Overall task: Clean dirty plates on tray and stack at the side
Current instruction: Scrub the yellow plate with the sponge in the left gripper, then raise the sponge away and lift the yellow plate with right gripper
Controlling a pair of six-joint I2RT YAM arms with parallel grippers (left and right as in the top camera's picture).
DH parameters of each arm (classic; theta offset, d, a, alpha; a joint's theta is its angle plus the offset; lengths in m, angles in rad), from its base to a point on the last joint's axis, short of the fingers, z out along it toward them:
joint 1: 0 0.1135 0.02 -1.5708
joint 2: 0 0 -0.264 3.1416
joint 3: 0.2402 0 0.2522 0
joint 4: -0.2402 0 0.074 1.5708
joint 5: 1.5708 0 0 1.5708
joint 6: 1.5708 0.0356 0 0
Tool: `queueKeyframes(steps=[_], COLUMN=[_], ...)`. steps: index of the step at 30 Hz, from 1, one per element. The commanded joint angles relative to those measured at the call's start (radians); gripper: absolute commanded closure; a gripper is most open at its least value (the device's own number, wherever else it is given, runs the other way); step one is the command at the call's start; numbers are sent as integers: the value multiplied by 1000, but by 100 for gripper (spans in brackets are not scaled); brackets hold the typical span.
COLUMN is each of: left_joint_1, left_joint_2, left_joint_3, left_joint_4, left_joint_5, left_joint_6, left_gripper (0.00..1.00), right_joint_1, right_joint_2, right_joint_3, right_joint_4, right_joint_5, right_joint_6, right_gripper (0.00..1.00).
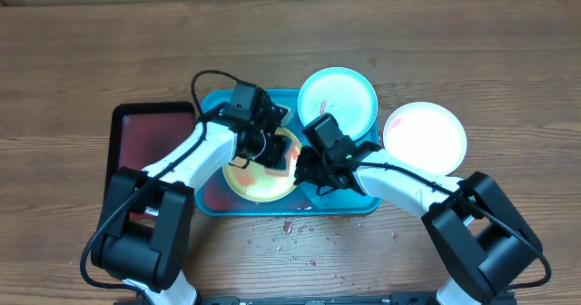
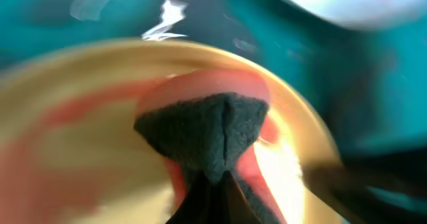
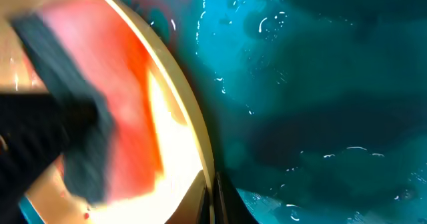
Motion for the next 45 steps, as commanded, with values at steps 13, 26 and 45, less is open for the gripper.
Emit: queueKeyframes(steps=[13,26,45], left_joint_1=[5,8,122], left_joint_2=[11,11,11], left_joint_3=[-3,-3,514], left_joint_4=[-335,-294,-648], left_joint_5=[-391,177,-323], left_joint_6=[-327,209,-303], left_gripper=[96,96,96], right_joint_1=[8,8,9], right_joint_2=[-2,-2,-101], right_joint_3=[14,14,144], right_joint_4=[6,13,-294], right_joint_5=[-21,-21,137], right_joint_6=[-23,-26,-124], right_gripper=[96,96,96])
